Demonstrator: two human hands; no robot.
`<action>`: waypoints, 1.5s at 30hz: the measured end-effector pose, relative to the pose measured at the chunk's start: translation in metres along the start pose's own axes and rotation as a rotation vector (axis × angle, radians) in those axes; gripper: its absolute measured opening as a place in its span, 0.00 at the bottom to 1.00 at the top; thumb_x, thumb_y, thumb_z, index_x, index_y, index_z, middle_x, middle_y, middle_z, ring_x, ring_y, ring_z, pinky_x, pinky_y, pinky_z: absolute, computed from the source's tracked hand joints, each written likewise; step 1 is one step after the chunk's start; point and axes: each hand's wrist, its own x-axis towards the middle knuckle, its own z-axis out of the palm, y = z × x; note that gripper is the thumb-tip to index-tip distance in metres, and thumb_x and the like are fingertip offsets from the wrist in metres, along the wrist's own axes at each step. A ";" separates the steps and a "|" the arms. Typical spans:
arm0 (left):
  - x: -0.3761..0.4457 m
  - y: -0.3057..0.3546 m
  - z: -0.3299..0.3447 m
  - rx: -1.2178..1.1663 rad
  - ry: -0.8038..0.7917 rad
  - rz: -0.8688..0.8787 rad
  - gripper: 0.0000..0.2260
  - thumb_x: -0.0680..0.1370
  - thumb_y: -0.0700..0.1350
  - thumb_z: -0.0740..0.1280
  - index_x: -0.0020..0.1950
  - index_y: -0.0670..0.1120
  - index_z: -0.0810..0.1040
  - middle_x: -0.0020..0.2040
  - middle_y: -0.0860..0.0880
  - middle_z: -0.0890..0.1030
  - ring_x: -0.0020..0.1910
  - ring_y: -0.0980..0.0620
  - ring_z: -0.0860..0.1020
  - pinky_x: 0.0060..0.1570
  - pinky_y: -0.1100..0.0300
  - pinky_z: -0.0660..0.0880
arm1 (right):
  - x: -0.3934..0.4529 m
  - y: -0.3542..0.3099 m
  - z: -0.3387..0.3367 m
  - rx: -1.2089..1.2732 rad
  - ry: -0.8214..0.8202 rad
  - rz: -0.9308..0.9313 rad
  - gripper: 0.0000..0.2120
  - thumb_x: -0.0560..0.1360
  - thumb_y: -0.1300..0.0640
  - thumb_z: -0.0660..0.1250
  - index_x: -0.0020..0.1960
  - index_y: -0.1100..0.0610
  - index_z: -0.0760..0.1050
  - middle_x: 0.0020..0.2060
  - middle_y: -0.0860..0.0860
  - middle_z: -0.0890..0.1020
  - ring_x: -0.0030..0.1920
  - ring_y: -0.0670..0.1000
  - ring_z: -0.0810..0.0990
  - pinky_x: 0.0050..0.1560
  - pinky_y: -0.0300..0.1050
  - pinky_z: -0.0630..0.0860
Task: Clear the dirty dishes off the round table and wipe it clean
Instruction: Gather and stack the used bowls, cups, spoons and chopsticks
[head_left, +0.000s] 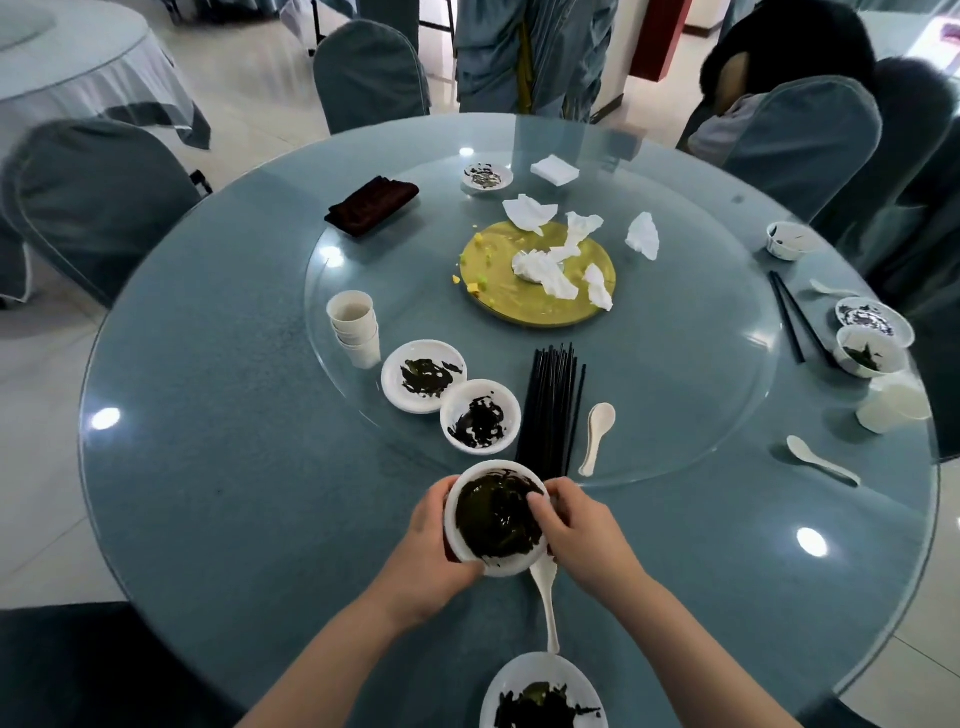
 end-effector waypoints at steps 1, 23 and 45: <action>0.004 0.000 0.000 0.001 0.001 0.008 0.38 0.66 0.41 0.73 0.62 0.73 0.60 0.62 0.62 0.69 0.62 0.61 0.72 0.60 0.60 0.74 | 0.002 0.001 -0.001 -0.006 -0.024 -0.018 0.05 0.79 0.46 0.62 0.48 0.45 0.74 0.34 0.48 0.80 0.35 0.46 0.78 0.38 0.44 0.76; 0.090 -0.030 -0.024 0.878 -0.017 -0.146 0.35 0.79 0.51 0.61 0.80 0.47 0.46 0.80 0.50 0.42 0.79 0.48 0.46 0.76 0.51 0.52 | 0.084 0.037 -0.046 -0.013 0.180 0.215 0.17 0.79 0.50 0.62 0.67 0.51 0.67 0.42 0.47 0.78 0.44 0.51 0.79 0.45 0.49 0.78; 0.089 -0.045 0.008 1.070 -0.180 -0.094 0.37 0.77 0.41 0.59 0.80 0.49 0.41 0.79 0.52 0.38 0.79 0.51 0.44 0.76 0.51 0.50 | 0.000 0.115 -0.026 -0.240 -0.067 0.287 0.11 0.78 0.52 0.62 0.58 0.53 0.76 0.52 0.51 0.82 0.50 0.52 0.79 0.52 0.46 0.76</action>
